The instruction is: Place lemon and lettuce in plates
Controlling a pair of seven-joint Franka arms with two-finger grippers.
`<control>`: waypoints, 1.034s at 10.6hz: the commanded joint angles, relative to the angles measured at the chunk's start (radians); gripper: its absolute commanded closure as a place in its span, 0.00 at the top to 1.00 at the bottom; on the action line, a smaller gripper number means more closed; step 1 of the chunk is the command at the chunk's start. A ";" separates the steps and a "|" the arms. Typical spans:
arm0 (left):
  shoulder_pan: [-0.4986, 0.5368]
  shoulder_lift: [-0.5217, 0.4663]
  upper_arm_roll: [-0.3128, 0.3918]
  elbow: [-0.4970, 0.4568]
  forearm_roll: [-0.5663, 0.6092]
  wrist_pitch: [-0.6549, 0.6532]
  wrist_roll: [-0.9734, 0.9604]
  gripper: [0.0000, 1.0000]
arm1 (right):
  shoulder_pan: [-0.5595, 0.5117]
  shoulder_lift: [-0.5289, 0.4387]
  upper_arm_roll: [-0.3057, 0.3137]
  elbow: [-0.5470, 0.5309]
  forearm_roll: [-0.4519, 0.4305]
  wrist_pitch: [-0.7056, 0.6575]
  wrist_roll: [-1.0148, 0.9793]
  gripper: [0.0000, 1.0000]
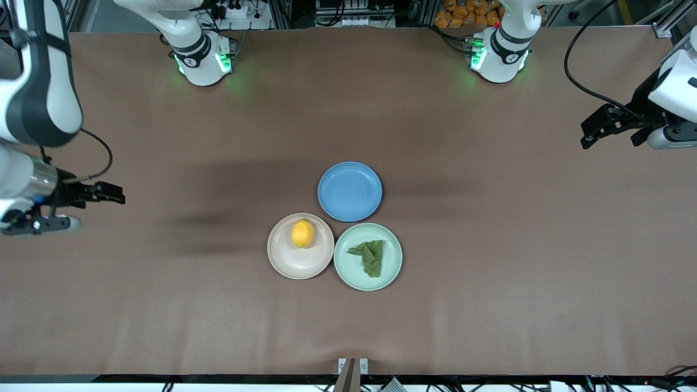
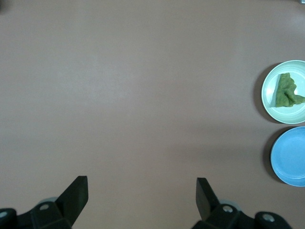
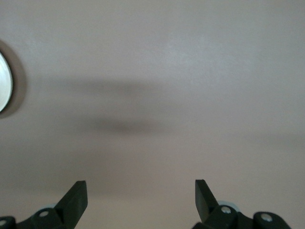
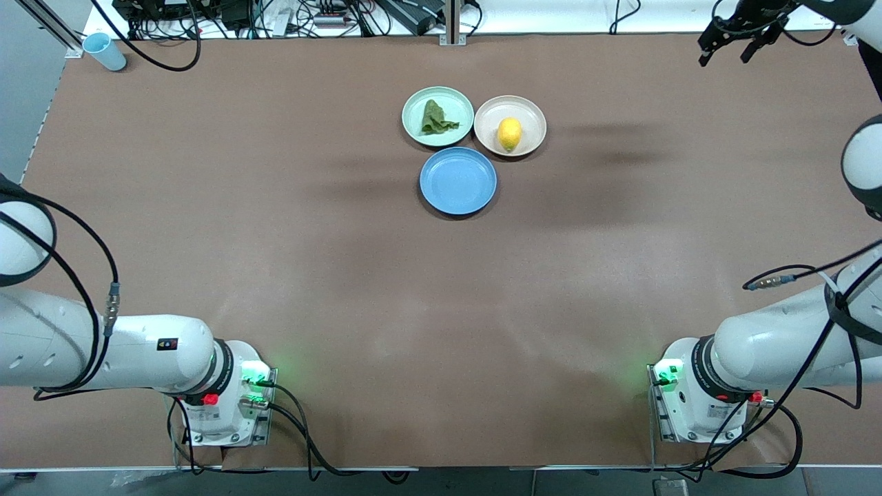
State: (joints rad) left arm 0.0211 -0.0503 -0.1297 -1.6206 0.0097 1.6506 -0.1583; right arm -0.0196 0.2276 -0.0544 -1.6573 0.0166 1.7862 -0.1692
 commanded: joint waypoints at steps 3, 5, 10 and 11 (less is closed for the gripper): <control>0.002 0.004 0.007 0.024 -0.014 -0.020 0.006 1.00 | -0.002 -0.155 0.013 -0.030 -0.029 -0.128 0.083 1.00; 0.002 0.004 0.008 0.028 -0.011 -0.023 0.006 1.00 | -0.002 -0.160 0.011 0.042 -0.029 -0.226 0.085 1.00; 0.002 0.006 0.008 0.045 -0.010 -0.040 0.006 1.00 | 0.027 -0.162 0.014 0.149 -0.026 -0.347 0.150 1.00; 0.003 0.004 0.010 0.047 -0.011 -0.040 0.006 1.00 | 0.039 -0.160 0.021 0.151 -0.027 -0.349 0.184 1.00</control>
State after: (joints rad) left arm 0.0227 -0.0501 -0.1248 -1.5955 0.0097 1.6373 -0.1584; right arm -0.0033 0.0650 -0.0465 -1.5222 0.0087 1.4556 -0.0609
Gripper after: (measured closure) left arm 0.000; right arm 0.000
